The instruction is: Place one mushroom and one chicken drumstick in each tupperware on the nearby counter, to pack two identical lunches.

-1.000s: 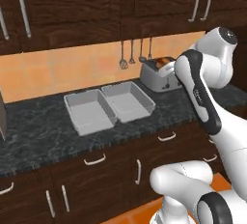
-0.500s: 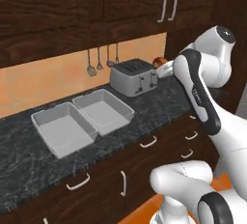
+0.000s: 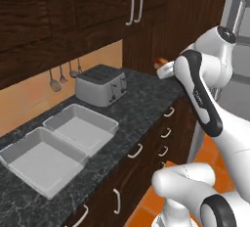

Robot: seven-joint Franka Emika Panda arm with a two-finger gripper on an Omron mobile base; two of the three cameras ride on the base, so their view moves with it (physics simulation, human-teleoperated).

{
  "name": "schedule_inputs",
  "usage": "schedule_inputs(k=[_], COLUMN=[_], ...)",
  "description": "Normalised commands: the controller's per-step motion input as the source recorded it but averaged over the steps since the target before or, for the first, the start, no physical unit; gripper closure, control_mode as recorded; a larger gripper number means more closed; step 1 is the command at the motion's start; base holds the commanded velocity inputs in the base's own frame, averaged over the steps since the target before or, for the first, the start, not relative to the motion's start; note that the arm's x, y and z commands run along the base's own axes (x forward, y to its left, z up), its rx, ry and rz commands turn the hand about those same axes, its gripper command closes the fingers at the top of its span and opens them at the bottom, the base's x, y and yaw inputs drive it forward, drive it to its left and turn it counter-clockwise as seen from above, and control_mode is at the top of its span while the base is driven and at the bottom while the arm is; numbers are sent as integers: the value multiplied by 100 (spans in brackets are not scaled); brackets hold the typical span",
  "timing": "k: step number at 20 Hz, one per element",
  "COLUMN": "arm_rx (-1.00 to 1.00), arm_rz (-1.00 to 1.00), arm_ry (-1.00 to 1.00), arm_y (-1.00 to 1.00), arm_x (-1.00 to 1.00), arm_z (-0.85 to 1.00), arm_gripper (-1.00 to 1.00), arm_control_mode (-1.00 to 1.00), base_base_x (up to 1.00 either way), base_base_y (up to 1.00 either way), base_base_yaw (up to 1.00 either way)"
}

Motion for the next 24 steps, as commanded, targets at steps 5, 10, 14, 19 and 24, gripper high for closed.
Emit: schedule_inputs(k=[5, 10, 14, 19, 24], arm_rx=[0, 0, 5, 1, 1], arm_rz=[-19, -11, 2, 23, 37], arm_ry=[1, 16, 16, 11, 3], arm_y=[35, 26, 30, 69, 85], arm_x=[-1, -9, -6, 0, 5], arm_z=[-27, -84, -93, -75, -36], arm_gripper=[100, 100, 100, 100, 100], arm_control_mode=[-100, -100, -100, -100, -100], base_base_x=[0, 0, 0, 0, 0], base_base_y=[34, 0, 0, 0, 0], base_base_yaw=[-20, 0, 0, 0, 0])
